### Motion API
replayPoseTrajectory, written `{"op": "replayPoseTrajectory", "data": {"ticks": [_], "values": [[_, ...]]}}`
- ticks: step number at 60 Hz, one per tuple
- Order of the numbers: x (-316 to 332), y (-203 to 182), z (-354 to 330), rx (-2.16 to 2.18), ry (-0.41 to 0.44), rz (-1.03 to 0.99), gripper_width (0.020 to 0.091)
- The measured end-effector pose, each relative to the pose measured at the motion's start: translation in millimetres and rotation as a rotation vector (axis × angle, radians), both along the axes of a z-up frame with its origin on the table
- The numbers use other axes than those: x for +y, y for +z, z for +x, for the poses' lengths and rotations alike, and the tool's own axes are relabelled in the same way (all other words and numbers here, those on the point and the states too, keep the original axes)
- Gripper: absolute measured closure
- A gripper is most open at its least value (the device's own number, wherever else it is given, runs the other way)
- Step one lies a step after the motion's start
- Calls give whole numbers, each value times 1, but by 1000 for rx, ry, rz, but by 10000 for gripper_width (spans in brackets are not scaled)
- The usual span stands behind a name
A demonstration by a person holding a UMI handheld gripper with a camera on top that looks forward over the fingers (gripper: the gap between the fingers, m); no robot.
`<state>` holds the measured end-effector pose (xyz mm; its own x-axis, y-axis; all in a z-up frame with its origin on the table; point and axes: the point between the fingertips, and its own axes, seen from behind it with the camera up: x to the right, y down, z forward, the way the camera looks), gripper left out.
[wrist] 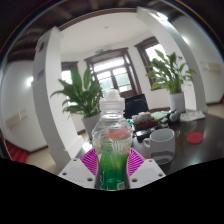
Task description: Pour water
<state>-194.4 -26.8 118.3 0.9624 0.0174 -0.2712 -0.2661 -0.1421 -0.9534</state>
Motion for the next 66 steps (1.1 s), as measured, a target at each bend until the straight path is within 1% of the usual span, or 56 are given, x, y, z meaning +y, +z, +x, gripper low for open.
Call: {"op": "replayPoseTrajectory", "data": {"ticks": [8, 13, 14, 19, 22, 23, 42, 47, 48, 49, 54, 55, 58, 64, 66], "values": [[30, 23, 2, 420, -42, 11, 771], [48, 34, 3, 722, -49, 33, 770], [51, 39, -1, 780, -63, 29, 771], [64, 36, 7, 1029, -77, 30, 765], [68, 33, 11, 1141, -98, 20, 766], [67, 37, 5, 1177, -106, 10, 766], [77, 68, 33, 1786, -132, 89, 765], [74, 69, 37, 1887, -143, 111, 767], [56, 67, 29, 1894, -146, 113, 767], [79, 68, 43, 1905, -147, 109, 768], [79, 65, 43, 1894, -163, 105, 760], [65, 61, 38, 1886, -164, 106, 762], [79, 61, 45, 1864, -170, 109, 764], [82, 62, 42, 1821, -170, 87, 764], [79, 60, 38, 1780, -158, 62, 764]]}}
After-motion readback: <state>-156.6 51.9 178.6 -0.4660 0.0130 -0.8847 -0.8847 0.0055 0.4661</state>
